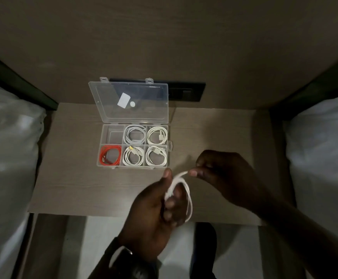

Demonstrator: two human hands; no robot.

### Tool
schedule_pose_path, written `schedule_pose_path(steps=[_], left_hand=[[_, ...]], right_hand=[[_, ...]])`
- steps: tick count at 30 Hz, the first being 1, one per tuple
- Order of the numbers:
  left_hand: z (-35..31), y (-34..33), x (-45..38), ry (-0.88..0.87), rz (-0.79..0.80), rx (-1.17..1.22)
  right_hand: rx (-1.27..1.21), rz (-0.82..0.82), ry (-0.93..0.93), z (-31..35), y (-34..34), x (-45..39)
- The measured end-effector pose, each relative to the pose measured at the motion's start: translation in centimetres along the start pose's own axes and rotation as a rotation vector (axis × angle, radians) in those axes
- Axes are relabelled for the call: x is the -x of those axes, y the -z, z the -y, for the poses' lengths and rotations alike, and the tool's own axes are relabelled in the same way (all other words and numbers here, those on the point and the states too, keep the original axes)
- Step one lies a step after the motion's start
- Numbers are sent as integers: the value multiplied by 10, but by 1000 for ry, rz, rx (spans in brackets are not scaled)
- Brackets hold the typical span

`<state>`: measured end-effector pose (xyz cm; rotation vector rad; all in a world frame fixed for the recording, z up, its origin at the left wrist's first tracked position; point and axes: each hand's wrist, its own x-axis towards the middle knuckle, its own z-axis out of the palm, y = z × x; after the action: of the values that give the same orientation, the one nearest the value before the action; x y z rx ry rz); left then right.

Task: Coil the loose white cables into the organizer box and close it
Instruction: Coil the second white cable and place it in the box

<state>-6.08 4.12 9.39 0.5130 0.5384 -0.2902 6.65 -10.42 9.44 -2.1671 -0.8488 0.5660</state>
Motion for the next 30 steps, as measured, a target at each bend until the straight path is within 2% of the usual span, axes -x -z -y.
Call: schedule_pose_path(steps=[1,3,6,8,10,12,13,16,18,21,24,26,28,30], left_hand=[[-8,-2,-1,-43,53,188],[-25,0,-5,-243,-15,356],[-44,11,-11,-479,-219,270],[-40,20,-12,-557,-378,-65],[-27,25,-10,-590,-493,-581],[-11,25,-4,-531,-430,-927],[-7,25,0,-485,-384,-974],[-12,21,9,-306,-340,-770],[-23,22,14,-201,-371,-717],[-41,28,20,-31,-330,-631],[-58,37,30,84,-215,-401],[-66,49,37,102,-106,-291],[-71,60,43,40,-42,-276],[-75,67,44,-56,-71,-262]], right_hand=[[-15,5,-7,-1,-9,0],[-93,90,-6,4,-34,9],[-120,329,-17,22,-71,33],[-20,395,-24,34,-78,43],[16,288,42,41,-65,37],[42,166,126,45,-45,24],[52,134,139,46,-37,17],[-2,77,87,46,-34,4],[-119,12,12,46,-41,0],[-278,-49,-7,47,-54,-5],[-636,144,-99,54,-64,-12],[-857,273,-190,62,-72,-17],[-910,252,-229,68,-81,-26],[-945,214,-244,74,-90,-38]])
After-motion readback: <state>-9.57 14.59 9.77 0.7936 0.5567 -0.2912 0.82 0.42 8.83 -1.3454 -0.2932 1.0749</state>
